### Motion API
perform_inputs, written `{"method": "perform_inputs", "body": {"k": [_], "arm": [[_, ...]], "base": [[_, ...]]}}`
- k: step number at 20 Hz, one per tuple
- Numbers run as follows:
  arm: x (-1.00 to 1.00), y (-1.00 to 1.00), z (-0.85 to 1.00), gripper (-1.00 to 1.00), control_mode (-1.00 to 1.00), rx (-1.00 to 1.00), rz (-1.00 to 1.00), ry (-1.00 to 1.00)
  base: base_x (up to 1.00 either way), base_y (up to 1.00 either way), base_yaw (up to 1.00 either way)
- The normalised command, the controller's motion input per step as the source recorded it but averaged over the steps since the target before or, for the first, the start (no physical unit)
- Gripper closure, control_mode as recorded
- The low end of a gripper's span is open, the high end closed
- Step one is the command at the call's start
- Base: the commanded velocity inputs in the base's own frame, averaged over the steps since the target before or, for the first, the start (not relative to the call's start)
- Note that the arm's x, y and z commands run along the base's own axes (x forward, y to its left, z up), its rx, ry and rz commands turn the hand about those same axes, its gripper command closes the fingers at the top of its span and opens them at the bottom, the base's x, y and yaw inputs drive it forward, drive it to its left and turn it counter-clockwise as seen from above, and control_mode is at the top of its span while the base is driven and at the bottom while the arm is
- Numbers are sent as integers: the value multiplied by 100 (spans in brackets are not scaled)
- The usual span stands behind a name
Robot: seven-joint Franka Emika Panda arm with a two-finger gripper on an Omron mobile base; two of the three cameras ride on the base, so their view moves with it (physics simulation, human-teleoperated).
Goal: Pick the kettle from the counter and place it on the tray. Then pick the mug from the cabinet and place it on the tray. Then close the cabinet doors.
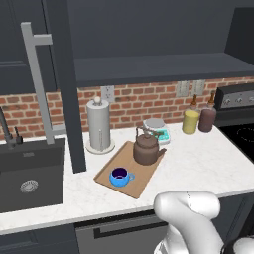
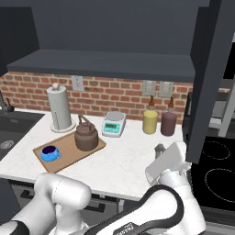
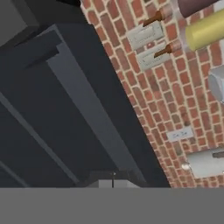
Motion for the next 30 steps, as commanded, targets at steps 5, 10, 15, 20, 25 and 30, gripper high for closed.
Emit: {"method": "perform_inputs", "body": {"k": [5,10,15,20,25,30], "arm": [[24,-43,0,100,-100,24,0,-10],[8,-52,0,100,-100,22,0,-3],[0,-47,1,100,-100,19,-4,0],[0,-40,4,100,-100,17,-8,0],[0,-29,14,100,-100,13,-9,0],[0,-22,18,100,-100,13,-8,0]], "base": [[0,0,0],[0,0,0],[0,0,0],[0,0,0],[0,0,0],[0,0,0]]}}
